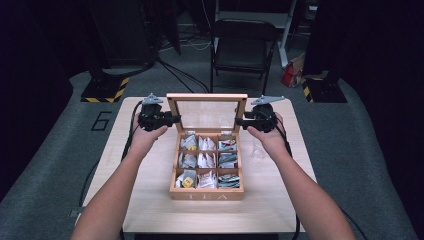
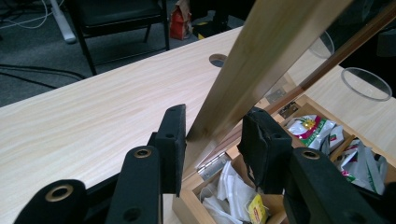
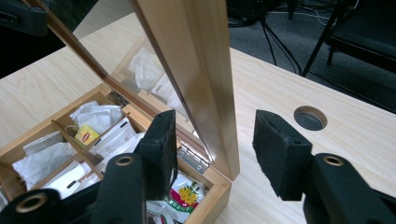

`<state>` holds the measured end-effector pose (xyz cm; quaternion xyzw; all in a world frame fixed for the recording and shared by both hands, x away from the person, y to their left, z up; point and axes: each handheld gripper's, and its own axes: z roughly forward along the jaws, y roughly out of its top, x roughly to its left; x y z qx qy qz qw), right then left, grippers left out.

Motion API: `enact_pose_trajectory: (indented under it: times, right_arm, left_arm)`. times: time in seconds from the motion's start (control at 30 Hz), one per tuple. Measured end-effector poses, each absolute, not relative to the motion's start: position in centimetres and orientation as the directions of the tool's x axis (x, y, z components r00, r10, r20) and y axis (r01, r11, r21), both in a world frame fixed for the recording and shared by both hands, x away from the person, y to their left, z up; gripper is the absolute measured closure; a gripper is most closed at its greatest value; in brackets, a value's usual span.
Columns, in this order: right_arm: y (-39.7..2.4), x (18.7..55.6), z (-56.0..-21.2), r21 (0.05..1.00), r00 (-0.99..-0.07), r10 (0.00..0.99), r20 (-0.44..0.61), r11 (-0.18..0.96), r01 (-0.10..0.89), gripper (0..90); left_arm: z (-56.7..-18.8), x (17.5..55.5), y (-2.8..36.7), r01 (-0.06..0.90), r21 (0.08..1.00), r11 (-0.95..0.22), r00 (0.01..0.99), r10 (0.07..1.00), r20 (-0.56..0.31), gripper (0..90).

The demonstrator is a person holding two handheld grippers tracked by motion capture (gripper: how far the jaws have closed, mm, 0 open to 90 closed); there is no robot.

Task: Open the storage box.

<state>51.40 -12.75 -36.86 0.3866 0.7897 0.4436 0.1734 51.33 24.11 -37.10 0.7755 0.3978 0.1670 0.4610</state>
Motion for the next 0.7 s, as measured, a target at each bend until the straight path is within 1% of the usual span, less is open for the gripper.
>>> enact_pose_trajectory:
  times: [0.37, 0.53, 0.63, 0.7]
  right_arm:
    - [-12.4, 52.4, -37.8, 0.826, -0.635, 0.768, 0.087, 0.3, 0.477, 50.0]
    - [-12.3, 52.9, -38.2, 0.829, -0.631, 0.768, 0.112, 0.278, 0.486, 56.4]
    - [-12.4, 53.3, -38.2, 0.829, -0.619, 0.777, 0.118, 0.266, 0.492, 62.0]
    - [-12.5, 53.4, -38.3, 0.828, -0.618, 0.775, 0.129, 0.259, 0.498, 62.1]
  left_arm:
    - [-37.2, 52.2, 24.1, 0.467, 0.851, -0.241, 0.618, 0.777, -0.119, 62.3]
    - [-37.1, 52.4, 24.1, 0.469, 0.848, -0.246, 0.615, 0.78, -0.114, 62.7]
    - [-37.2, 52.6, 24.2, 0.47, 0.848, -0.243, 0.617, 0.778, -0.119, 62.8]
    - [-37.3, 52.7, 24.2, 0.471, 0.851, -0.232, 0.614, 0.779, -0.127, 62.6]
